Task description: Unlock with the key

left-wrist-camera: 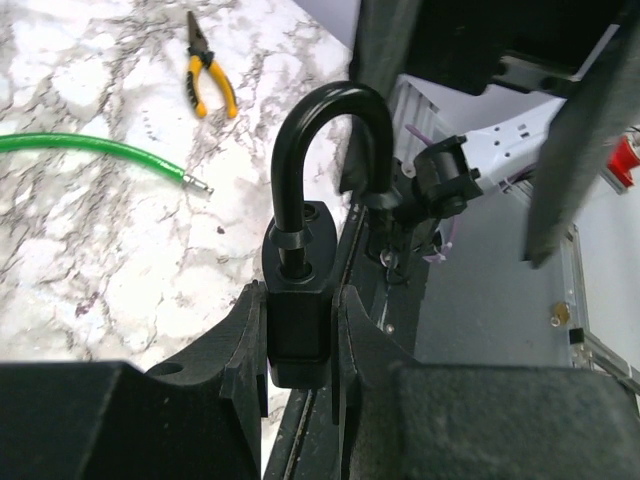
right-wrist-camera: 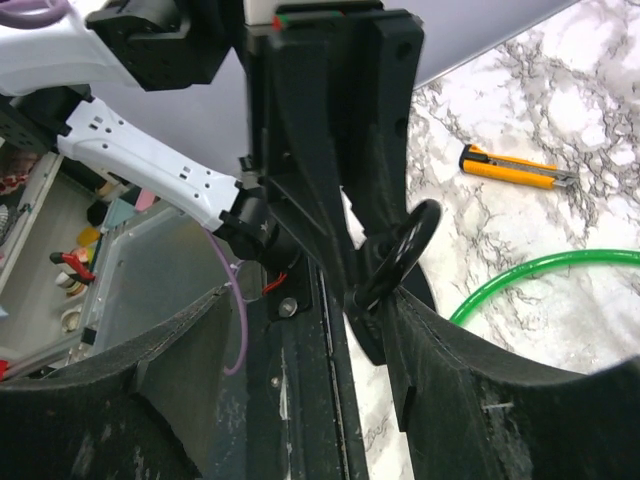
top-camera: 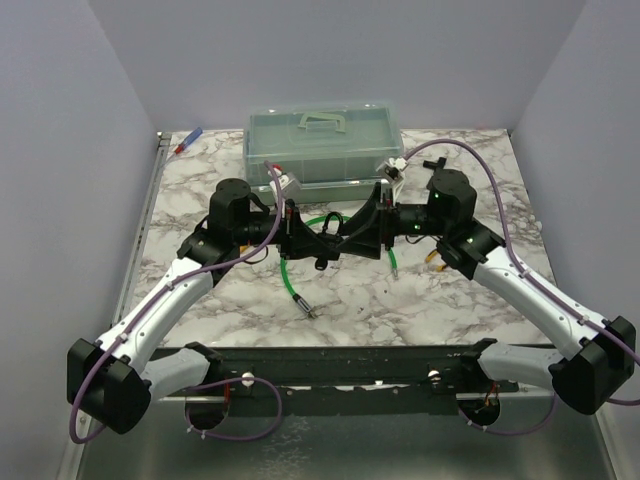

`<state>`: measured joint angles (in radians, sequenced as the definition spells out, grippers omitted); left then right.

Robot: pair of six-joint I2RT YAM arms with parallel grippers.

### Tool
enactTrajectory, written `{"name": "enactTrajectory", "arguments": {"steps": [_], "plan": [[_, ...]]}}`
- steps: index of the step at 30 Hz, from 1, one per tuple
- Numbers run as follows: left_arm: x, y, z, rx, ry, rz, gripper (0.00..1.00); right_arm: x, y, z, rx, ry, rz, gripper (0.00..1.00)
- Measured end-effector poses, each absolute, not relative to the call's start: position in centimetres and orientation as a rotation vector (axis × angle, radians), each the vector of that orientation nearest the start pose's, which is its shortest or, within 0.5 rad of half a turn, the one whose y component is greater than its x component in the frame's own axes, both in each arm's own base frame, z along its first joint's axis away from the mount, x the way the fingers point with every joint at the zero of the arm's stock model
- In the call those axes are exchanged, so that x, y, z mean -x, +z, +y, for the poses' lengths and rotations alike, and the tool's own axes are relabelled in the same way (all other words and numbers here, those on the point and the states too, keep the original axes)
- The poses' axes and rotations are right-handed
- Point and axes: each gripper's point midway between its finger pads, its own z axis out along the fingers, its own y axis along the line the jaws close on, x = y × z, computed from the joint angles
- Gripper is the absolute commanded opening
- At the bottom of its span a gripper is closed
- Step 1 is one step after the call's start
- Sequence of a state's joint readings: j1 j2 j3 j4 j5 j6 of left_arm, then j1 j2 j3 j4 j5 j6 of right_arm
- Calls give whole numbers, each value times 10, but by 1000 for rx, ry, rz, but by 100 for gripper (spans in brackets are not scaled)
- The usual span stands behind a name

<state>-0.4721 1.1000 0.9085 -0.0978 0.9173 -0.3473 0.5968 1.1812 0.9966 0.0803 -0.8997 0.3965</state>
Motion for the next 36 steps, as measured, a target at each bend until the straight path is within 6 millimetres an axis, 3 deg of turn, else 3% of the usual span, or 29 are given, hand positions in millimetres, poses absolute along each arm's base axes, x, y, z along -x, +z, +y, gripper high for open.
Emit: {"name": "enactTrajectory", "arguments": {"steps": [12, 18, 22, 25, 30, 32, 36], "plan": [[-214, 256, -266, -730, -1325, 1916, 0, -189, 345, 316, 909, 1547, 1532, 63], [-215, 255, -265, -725, -1318, 1920, 0, -201, 338, 327, 886, 1579, 1564, 61], [-215, 255, -265, -728, -1317, 1918, 0, -211, 340, 321, 844, 1468, 1562, 62], [-215, 255, -265, -733, -1318, 1915, 0, -216, 353, 307, 798, 1336, 1526, 61], [-212, 256, -266, -745, -1333, 1911, 0, -244, 382, 281, 614, 1094, 1512, 42], [-212, 256, -266, -746, -1333, 1911, 0, -261, 374, 273, 530, 1012, 1568, 31], [-212, 256, -266, -747, -1333, 1910, 0, -287, 324, 264, 411, 888, 1763, 17]]}}
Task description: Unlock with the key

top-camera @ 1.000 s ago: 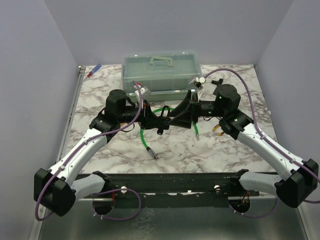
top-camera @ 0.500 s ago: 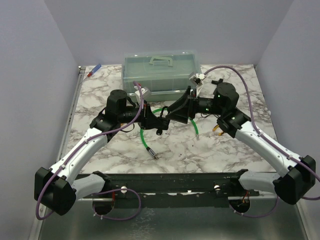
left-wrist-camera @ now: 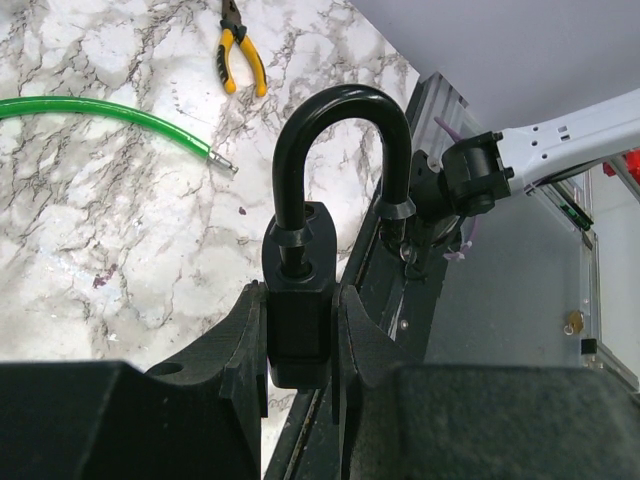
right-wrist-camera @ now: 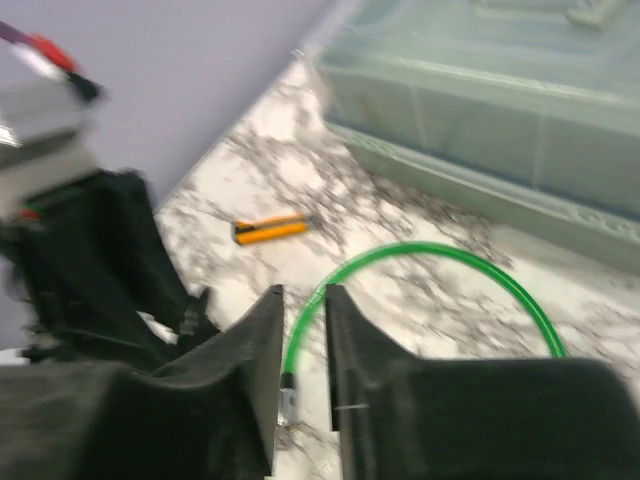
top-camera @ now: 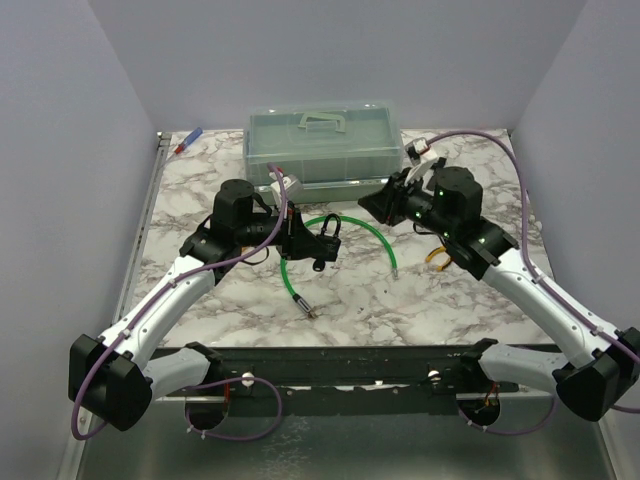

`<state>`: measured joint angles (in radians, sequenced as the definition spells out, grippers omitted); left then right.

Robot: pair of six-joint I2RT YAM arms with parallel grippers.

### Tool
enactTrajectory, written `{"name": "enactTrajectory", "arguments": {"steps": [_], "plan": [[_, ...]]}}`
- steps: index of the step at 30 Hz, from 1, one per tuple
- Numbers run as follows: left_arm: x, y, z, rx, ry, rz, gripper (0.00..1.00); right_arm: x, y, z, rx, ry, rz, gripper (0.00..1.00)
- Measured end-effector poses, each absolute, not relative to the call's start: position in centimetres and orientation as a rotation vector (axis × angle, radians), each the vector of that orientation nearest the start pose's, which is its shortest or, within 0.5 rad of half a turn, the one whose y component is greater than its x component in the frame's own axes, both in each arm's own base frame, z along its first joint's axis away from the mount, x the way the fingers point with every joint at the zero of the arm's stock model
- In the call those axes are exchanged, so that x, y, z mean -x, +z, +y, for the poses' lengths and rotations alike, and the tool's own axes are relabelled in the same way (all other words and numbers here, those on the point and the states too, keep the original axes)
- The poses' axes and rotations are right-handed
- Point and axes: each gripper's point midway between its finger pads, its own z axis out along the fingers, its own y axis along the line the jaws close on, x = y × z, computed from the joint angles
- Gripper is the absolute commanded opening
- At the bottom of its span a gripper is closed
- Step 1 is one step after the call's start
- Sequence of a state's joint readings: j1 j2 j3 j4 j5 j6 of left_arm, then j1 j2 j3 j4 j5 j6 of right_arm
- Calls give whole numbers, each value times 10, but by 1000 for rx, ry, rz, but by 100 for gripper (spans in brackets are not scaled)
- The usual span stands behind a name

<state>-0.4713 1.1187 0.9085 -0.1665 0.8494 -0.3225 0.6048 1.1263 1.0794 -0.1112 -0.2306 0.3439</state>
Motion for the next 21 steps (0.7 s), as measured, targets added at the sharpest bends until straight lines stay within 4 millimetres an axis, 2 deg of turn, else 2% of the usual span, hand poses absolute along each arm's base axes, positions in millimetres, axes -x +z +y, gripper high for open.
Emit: {"name": "enactTrajectory", "arguments": {"steps": [2, 4, 8, 13, 21], "plan": [[-212, 256, -266, -747, -1332, 1910, 0, -289, 299, 261, 384, 859, 1839, 14], [-212, 256, -266, -747, -1332, 1910, 0, -285, 284, 263, 387, 858, 1894, 14], [-212, 255, -266, -747, -1332, 1911, 0, -269, 275, 288, 470, 909, 1921, 14], [-212, 255, -266, -746, -1332, 1912, 0, -249, 274, 321, 581, 1011, 1919, 14], [-215, 255, -264, -737, -1325, 1914, 0, -246, 297, 338, 616, 1126, 1875, 15]]}}
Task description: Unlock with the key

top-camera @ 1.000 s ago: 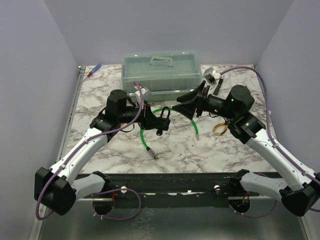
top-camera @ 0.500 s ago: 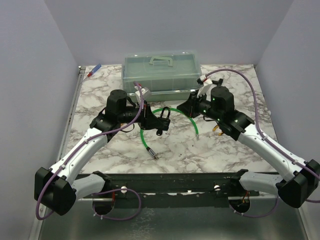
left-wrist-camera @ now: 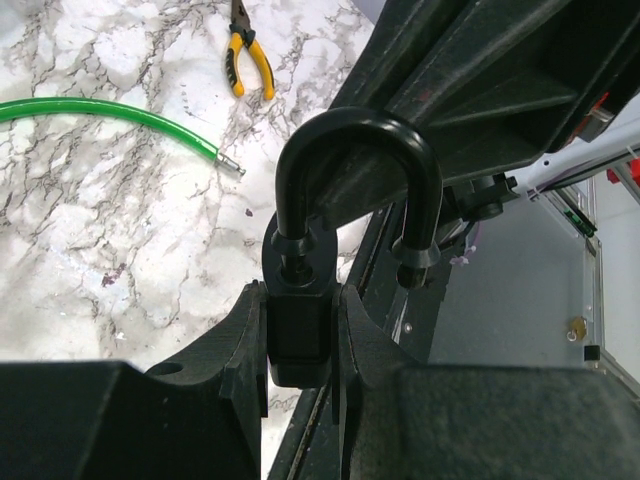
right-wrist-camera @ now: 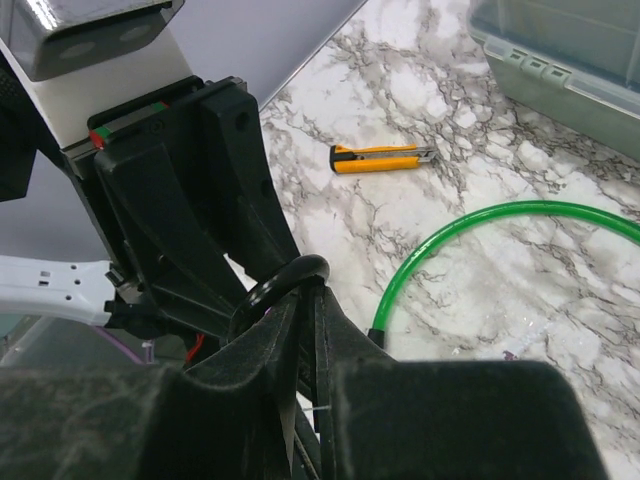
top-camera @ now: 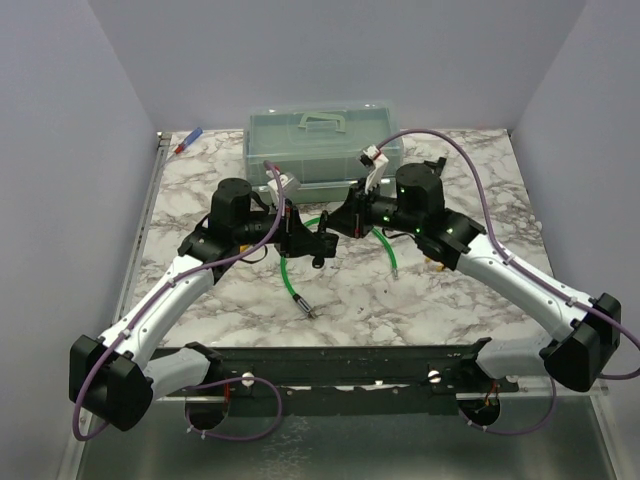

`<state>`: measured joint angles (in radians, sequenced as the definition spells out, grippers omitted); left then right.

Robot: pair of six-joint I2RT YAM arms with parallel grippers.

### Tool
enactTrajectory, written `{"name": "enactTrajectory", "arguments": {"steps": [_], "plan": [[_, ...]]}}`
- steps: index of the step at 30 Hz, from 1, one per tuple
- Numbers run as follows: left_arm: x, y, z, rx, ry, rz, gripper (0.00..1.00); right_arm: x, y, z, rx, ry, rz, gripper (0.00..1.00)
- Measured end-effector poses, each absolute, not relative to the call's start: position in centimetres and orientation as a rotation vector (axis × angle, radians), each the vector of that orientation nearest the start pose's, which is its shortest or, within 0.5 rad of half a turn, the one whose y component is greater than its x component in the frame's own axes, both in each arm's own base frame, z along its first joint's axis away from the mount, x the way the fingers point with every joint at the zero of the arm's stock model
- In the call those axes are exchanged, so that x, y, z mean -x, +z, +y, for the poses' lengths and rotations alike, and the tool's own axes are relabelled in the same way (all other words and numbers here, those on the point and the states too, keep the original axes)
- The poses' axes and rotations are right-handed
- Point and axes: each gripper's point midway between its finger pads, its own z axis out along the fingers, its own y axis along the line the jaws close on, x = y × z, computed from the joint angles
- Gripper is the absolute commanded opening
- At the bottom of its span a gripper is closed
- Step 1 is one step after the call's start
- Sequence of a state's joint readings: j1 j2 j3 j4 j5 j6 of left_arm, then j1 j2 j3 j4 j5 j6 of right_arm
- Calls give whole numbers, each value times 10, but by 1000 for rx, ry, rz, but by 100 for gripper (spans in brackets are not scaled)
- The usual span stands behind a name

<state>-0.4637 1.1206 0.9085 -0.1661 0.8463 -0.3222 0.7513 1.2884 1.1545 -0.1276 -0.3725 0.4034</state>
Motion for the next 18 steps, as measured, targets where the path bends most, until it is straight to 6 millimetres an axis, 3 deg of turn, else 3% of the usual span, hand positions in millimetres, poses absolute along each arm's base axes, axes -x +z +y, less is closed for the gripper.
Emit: {"name": "enactTrajectory", "arguments": {"steps": [3, 6, 18], "plan": [[-219, 256, -262, -724, -1311, 1909, 0, -247, 306, 344, 614, 1161, 1889, 20], [-220, 255, -262, -722, -1310, 1915, 0, -245, 309, 348, 612, 1178, 1913, 37], [-214, 259, -264, -761, -1337, 1896, 0, -245, 297, 336, 633, 1062, 1978, 68]]}}
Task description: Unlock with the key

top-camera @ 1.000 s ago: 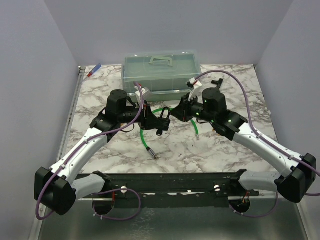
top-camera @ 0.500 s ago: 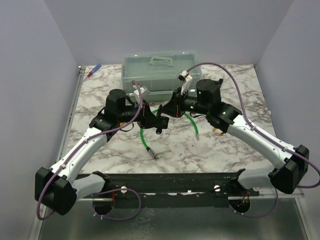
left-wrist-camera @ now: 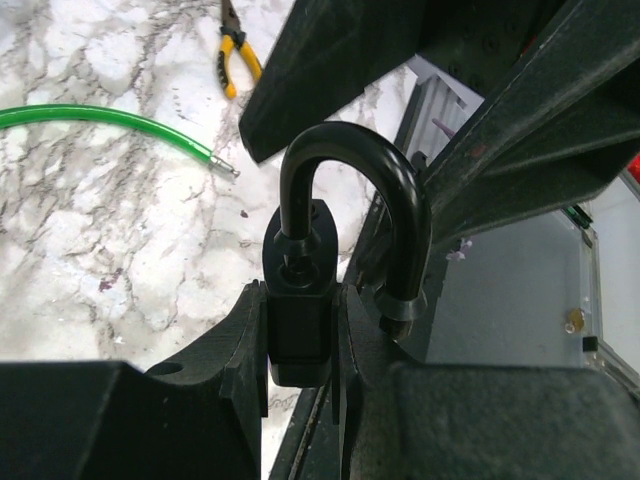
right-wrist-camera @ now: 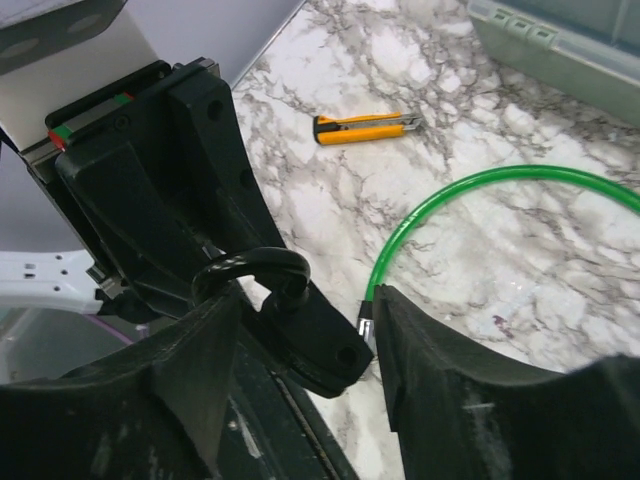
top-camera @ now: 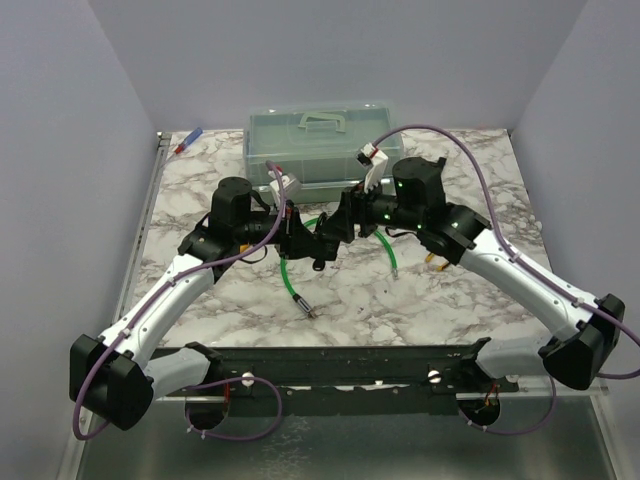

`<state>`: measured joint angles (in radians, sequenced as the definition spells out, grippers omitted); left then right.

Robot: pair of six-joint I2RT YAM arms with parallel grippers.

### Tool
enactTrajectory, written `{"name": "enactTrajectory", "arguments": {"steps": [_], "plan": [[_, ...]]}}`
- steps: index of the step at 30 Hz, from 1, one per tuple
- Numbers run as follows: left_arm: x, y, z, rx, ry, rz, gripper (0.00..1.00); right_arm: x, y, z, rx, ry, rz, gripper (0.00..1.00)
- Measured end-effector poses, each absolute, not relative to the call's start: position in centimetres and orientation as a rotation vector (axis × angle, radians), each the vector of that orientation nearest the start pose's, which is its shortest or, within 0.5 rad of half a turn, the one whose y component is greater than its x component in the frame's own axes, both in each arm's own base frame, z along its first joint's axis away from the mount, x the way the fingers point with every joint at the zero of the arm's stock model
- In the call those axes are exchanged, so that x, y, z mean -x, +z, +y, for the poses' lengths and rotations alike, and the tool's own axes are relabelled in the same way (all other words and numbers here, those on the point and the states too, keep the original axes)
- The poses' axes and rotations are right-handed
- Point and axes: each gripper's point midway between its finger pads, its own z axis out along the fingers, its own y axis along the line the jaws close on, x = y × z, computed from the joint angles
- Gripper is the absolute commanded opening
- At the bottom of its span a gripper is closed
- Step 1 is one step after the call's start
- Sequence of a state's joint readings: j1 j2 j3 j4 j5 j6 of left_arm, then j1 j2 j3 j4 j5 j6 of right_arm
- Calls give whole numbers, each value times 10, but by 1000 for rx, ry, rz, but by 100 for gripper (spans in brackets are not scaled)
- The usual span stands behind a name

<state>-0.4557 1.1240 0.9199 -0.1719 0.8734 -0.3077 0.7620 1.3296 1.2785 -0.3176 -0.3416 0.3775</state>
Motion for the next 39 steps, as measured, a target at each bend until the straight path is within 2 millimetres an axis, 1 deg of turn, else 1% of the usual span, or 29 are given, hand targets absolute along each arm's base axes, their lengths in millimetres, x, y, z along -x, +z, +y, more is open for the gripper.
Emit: {"name": "enactTrajectory", "arguments": {"steps": [3, 6, 8, 10, 12, 15, 18, 22, 27, 30, 33, 36, 37, 39], "plan": [[-205, 261, -266, -801, -1386, 1884, 0, -239, 308, 327, 666, 1038, 1938, 70], [-194, 265, -267, -842, -1447, 1867, 0, -226, 331, 325, 715, 1077, 1844, 70], [-186, 269, -269, -877, -1500, 1845, 0, -219, 343, 325, 743, 1106, 1788, 69], [-180, 273, -270, -901, -1540, 1825, 0, -215, 350, 326, 766, 1126, 1750, 65], [-174, 276, -271, -926, -1573, 1802, 0, -214, 351, 329, 787, 1140, 1732, 63], [-168, 279, -271, -951, -1611, 1782, 0, -213, 346, 332, 806, 1149, 1736, 64], [-165, 281, -271, -966, -1632, 1769, 0, -212, 340, 333, 830, 1151, 1741, 64], [-161, 284, -271, -982, -1659, 1753, 0, -205, 337, 332, 882, 1165, 1713, 63], [-155, 288, -271, -1009, -1696, 1723, 0, -195, 341, 334, 952, 1222, 1661, 47], [-151, 293, -271, -1025, -1713, 1701, 0, -188, 344, 337, 993, 1271, 1624, 34], [-145, 294, -270, -1042, -1738, 1693, 0, -184, 345, 339, 1026, 1297, 1592, 19], [-140, 296, -268, -1046, -1761, 1696, 0, -185, 343, 339, 1040, 1301, 1568, 4], [-139, 297, -267, -1041, -1775, 1704, 0, -184, 343, 339, 1052, 1300, 1554, 1], [-135, 297, -265, -1044, -1798, 1712, 0, -182, 342, 337, 1070, 1297, 1533, 0]]}}
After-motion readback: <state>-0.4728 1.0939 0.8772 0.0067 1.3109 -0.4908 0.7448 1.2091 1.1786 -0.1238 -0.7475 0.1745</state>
